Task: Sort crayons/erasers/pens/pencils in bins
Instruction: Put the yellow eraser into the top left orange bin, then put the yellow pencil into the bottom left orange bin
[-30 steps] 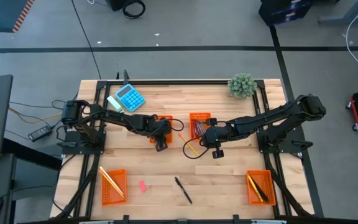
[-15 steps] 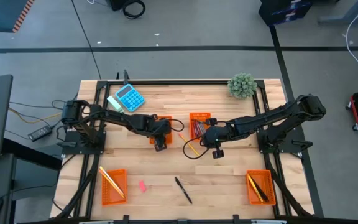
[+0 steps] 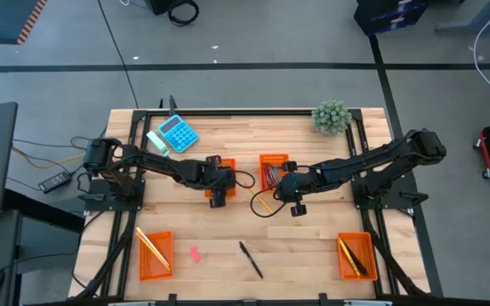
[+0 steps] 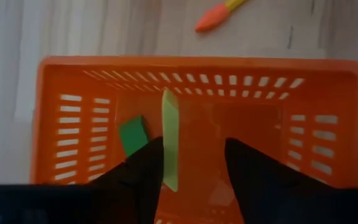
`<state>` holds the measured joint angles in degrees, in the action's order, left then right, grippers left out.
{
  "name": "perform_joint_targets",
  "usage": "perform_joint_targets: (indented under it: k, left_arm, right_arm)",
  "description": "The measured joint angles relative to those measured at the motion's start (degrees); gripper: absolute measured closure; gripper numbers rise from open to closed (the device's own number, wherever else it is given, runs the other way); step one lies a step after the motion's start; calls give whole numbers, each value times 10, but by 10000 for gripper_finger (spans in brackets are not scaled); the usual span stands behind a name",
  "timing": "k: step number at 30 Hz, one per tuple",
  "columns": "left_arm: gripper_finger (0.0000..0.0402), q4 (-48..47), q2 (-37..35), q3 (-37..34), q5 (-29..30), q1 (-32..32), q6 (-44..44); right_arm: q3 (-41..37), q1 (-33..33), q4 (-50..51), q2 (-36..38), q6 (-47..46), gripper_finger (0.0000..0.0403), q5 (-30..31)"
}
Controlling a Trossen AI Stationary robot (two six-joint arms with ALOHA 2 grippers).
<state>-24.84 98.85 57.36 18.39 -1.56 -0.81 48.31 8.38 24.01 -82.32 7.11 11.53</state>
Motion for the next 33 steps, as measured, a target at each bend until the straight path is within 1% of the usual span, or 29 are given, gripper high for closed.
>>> perform_joint_targets:
  k: [6, 11, 14, 18, 25, 28, 33]
  left_arm:
    - [265, 0, 0, 0, 0, -3, 6]
    - [282, 0, 0, 0, 0, -3, 6]
    - [279, 0, 0, 0, 0, -3, 6]
    - [266, 0, 0, 0, 1, -3, 6]
    - [244, -19, 0, 1, 20, -3, 3]
    - [247, -90, 0, 29, 24, -3, -10]
    - [269, -243, 0, 125, 33, -8, -51]
  right_arm:
    - [0, 0, -8, 0, 0, 301, 0]
    - [0, 0, -11, 0, 3, 301, 0]
    - [0, 0, -11, 0, 4, 301, 0]
    - [0, 0, -18, 0, 4, 301, 0]
    - [0, 0, -20, 0, 8, 301, 0]
    - [0, 0, -20, 0, 9, 301, 0]
    - [0, 0, -20, 0, 13, 301, 0]
